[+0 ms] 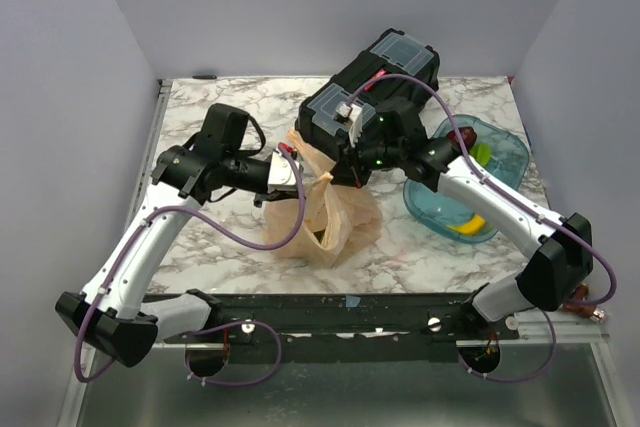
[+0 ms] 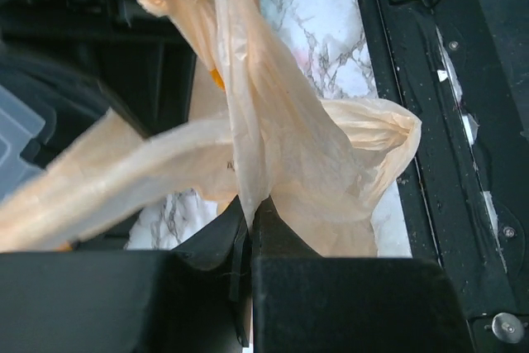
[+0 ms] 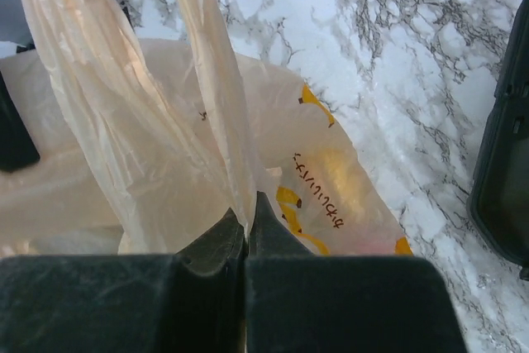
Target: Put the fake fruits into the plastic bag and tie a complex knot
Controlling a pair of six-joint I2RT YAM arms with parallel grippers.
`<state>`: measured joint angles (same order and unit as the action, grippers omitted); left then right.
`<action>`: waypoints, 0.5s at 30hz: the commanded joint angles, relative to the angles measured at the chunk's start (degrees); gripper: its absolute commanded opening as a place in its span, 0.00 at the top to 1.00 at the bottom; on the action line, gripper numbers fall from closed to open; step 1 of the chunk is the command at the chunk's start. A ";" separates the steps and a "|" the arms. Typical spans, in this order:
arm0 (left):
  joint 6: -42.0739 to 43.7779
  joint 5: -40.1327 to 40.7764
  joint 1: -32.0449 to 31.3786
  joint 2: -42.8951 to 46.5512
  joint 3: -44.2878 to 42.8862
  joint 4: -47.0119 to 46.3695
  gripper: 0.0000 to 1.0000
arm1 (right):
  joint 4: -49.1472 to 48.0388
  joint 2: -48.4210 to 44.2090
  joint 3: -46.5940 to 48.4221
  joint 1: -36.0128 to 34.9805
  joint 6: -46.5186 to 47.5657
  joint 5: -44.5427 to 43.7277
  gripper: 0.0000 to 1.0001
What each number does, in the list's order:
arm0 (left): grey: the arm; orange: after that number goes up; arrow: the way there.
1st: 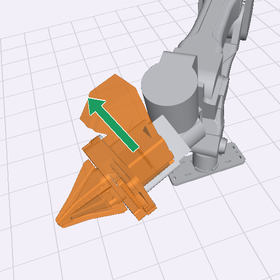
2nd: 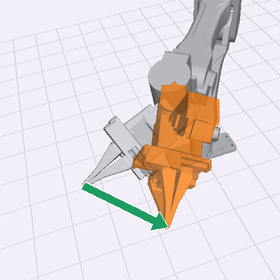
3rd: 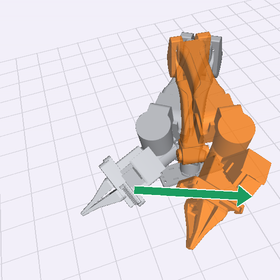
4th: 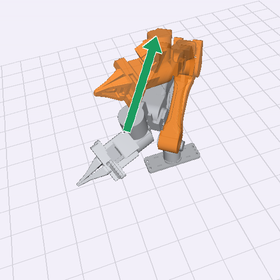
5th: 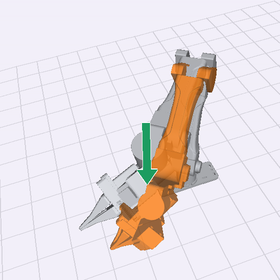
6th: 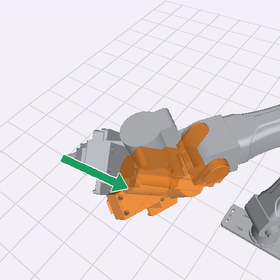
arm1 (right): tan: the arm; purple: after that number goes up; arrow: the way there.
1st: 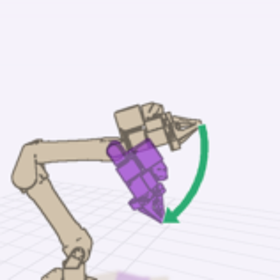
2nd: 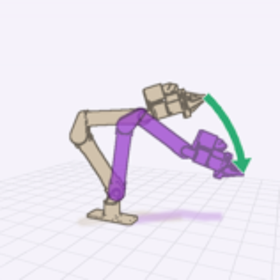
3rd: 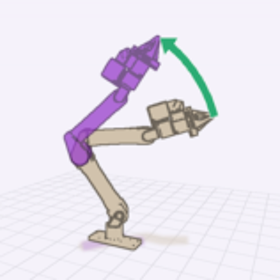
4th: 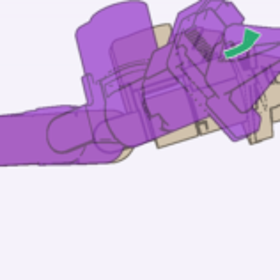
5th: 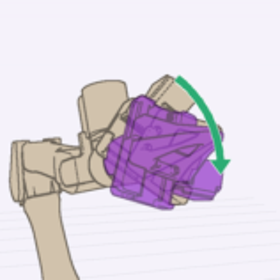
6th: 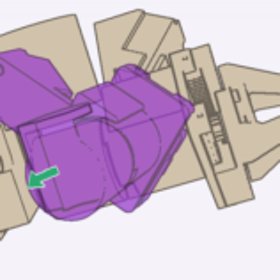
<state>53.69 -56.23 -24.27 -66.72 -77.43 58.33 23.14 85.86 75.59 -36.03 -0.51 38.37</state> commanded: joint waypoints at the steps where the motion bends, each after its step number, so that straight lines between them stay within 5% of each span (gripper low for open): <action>1: -0.61 2.78 -3.56 -3.24 -2.64 -0.80 1.00 | 0.88 -2.51 0.52 -2.50 -1.00 -13.30 0.99; 6: -11.94 8.79 -3.85 -7.87 -3.11 -7.17 1.00 | 1.15 -4.70 -0.41 -2.64 -0.15 -9.10 1.00; 12: -13.48 12.54 -2.56 -11.71 -4.07 -5.90 1.00 | 0.33 -10.45 -5.37 -2.64 3.64 0.40 0.99; 15: -14.20 12.28 -2.49 -10.43 -2.84 -8.29 1.00 | 2.58 -11.11 -5.95 -2.66 6.74 4.07 0.84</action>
<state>42.00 -45.41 -27.20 -79.42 -80.14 52.95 23.62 76.16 70.78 -38.54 1.67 35.64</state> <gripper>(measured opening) 0.014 0.051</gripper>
